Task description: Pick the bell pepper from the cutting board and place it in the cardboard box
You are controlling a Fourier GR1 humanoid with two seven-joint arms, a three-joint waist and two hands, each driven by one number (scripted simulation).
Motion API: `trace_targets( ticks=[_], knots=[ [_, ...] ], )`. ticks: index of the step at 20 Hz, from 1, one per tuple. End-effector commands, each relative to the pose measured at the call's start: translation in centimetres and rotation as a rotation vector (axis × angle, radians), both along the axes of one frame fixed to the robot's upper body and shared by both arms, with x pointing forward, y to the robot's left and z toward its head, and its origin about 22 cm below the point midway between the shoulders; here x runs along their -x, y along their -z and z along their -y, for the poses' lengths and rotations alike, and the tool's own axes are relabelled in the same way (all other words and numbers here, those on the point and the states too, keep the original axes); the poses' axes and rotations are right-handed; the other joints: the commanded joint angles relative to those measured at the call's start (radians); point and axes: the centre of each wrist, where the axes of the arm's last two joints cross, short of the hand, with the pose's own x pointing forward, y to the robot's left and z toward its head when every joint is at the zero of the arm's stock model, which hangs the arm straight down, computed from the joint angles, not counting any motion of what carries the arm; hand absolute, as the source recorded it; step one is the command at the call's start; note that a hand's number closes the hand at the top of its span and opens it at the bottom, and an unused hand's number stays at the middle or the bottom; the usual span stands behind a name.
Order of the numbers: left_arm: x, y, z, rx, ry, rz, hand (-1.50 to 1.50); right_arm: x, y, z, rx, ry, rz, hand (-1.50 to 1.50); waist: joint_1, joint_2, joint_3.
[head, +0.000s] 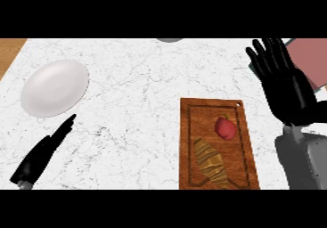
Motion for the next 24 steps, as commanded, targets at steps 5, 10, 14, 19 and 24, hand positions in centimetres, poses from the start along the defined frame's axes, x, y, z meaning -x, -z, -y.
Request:
trace_targets(
  ticks=[5,10,14,19,24],
  knots=[
    [-2.2,-2.5,1.2,0.275,-0.261,0.239,0.0,4.8,3.5,10.6,0.147,0.837,-0.068,1.5,-0.135,-0.05,-0.017],
    [-2.8,-3.8,2.3,0.431,-0.341,0.327,0.0,11.1,9.5,16.0,0.501,1.268,-0.302,-1.5,-0.136,-0.028,-0.018],
    [-3.4,-4.7,3.3,0.474,-0.33,0.343,0.0,13.7,9.7,12.7,0.716,1.341,-0.108,-1.5,-0.085,-0.024,-0.016],
    [-3.6,-5.4,3.1,0.49,-0.307,0.333,0.0,17.4,10.2,9.8,0.934,1.239,-0.291,-1.5,-0.045,-0.013,-0.018],
    [-3.9,-6.1,4.5,0.507,-0.282,0.357,0.0,19.2,9.1,7.7,1.08,0.992,-0.586,-1.5,-0.02,-0.008,-0.02]
  ],
)
